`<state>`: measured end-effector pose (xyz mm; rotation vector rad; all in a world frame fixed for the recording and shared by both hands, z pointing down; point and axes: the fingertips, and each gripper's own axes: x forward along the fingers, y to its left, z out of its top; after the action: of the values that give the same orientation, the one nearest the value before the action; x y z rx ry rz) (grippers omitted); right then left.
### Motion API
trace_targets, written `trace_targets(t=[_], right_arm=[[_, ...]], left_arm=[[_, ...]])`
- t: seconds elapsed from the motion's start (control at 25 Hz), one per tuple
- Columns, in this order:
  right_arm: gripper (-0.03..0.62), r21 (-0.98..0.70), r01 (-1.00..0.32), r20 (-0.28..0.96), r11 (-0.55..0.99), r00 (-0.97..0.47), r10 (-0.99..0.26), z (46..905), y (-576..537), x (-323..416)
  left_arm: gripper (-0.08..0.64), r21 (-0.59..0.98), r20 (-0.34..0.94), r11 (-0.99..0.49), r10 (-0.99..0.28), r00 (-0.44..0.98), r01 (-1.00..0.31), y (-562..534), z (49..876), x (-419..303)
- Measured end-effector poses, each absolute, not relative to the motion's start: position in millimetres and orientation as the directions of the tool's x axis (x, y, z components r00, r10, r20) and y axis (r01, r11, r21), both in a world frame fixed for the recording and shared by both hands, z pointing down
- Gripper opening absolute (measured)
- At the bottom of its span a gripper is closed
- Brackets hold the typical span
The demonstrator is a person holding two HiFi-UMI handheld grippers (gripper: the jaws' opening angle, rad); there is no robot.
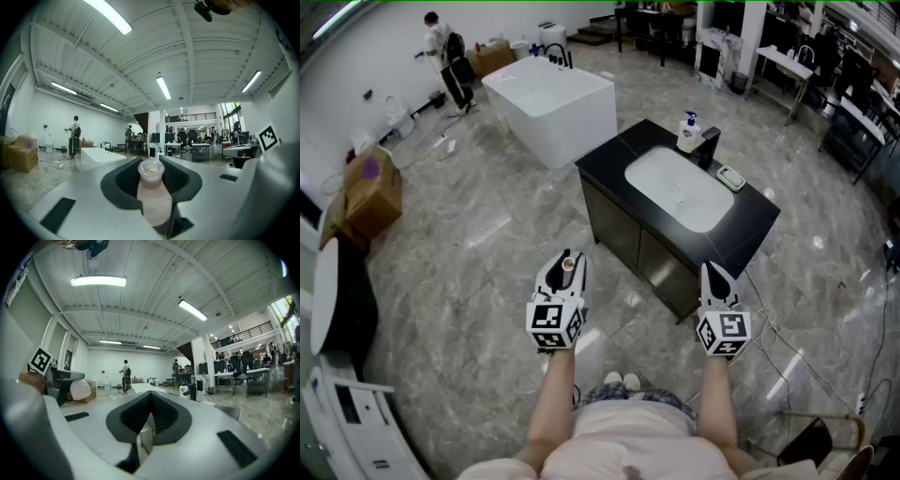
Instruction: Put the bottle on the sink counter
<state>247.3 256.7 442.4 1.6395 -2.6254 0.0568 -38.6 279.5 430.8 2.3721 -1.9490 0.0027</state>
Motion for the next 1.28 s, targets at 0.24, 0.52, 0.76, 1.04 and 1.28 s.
trace_targets(t=[0.24,0.52,0.76,1.04,1.28], right_arm=[[0.012,-0.007,-0.900,0.051,0.435,-0.435,-0.899,441.5,257.8,249.5],[0.013,-0.011,-0.901,0.051,0.434,-0.434,-0.900,442.2,255.2,247.7],[0.014,-0.032,-0.908,0.050,0.417,-0.418,-0.907,444.7,253.0,251.9],[0.015,-0.045,-0.905,0.053,0.423,-0.425,-0.904,447.4,253.7,248.8],[0.015,-0.049,-0.905,0.048,0.423,-0.425,-0.904,448.4,250.7,244.1]], left_arm=[[0.132,0.053,0.045,-0.196,-0.979,0.198,-0.979,279.9,431.2,-35.6],[0.132,0.053,0.049,-0.200,-0.978,0.202,-0.978,275.6,433.1,-36.6],[0.132,0.055,0.053,-0.198,-0.978,0.201,-0.979,276.2,435.1,-35.7],[0.132,0.057,0.057,-0.198,-0.978,0.201,-0.979,276.2,435.5,-37.8],[0.132,0.060,0.058,-0.201,-0.977,0.204,-0.978,273.0,437.1,-42.0]])
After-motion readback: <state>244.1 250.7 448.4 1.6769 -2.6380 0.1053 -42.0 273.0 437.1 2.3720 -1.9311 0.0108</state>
